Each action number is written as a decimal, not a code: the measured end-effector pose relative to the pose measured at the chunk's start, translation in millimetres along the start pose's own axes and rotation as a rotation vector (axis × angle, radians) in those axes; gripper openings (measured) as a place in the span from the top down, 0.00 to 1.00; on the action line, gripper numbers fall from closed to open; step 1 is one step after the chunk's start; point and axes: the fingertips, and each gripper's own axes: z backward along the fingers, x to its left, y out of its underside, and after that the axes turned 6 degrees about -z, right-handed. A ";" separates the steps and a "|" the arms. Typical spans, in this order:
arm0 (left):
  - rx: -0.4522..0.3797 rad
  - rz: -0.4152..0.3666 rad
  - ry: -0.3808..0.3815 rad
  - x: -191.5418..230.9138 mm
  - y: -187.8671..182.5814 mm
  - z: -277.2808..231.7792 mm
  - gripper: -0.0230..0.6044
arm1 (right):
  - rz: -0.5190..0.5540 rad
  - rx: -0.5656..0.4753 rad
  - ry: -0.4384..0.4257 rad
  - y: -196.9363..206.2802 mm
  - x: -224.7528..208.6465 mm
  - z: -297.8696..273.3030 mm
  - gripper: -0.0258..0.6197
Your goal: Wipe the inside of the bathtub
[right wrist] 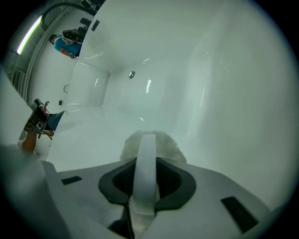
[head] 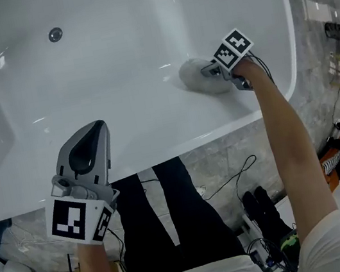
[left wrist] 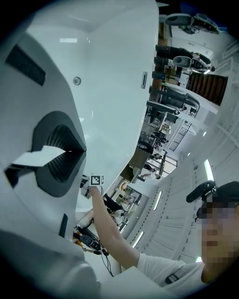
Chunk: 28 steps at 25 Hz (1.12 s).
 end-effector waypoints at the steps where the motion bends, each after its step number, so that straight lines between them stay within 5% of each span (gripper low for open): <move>1: 0.001 -0.001 -0.006 -2.7 0.5 0.4 0.95 | 0.001 0.002 0.008 2.8 -6.0 4.1 0.82; 13: -0.001 0.029 -0.084 -26.1 8.6 12.1 0.95 | 0.064 0.012 -0.011 18.4 -10.9 23.9 0.82; 28: -0.004 0.051 -0.076 -3.1 17.1 27.7 0.95 | 0.195 -0.050 -0.241 -25.4 132.1 -20.7 0.82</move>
